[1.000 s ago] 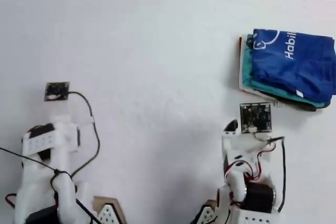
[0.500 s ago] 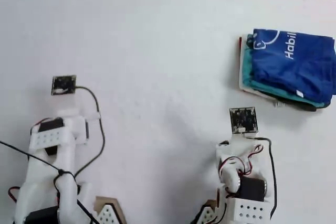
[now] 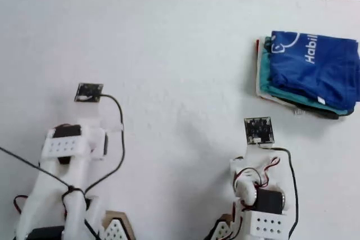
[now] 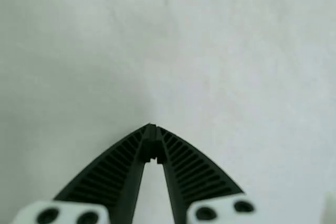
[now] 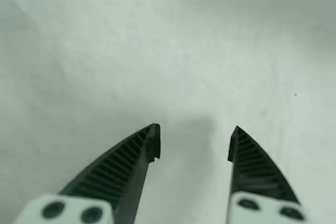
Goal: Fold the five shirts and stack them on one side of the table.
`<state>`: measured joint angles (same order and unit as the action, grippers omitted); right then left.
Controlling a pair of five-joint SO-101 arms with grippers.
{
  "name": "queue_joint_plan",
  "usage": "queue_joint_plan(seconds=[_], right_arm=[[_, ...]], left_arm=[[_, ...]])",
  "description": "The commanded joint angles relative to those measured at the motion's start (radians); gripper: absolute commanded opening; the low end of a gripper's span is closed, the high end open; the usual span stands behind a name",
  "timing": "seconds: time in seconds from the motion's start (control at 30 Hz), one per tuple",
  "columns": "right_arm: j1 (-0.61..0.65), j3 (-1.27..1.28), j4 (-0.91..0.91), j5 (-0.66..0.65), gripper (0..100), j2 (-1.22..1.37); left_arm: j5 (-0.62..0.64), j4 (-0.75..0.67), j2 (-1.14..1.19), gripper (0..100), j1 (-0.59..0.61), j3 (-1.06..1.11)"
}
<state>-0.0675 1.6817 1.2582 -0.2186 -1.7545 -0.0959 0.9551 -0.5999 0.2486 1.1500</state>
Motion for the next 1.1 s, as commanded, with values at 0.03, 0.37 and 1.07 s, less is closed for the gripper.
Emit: queue_joint_plan(seconds=[0.03,0.37,1.07], right_arm=[[-0.005,0.009,-0.018,0.009,21.5,0.012],[-0.005,0.009,-0.018,0.009,21.5,0.012],[-0.005,0.009,-0.018,0.009,21.5,0.012]], left_arm=[[0.0,0.048,-0.235,3,-0.009,-0.036],[-0.167,0.245,-0.936,3,-0.052,0.087],[0.092,0.44,-1.221,7,-0.068,0.331]])
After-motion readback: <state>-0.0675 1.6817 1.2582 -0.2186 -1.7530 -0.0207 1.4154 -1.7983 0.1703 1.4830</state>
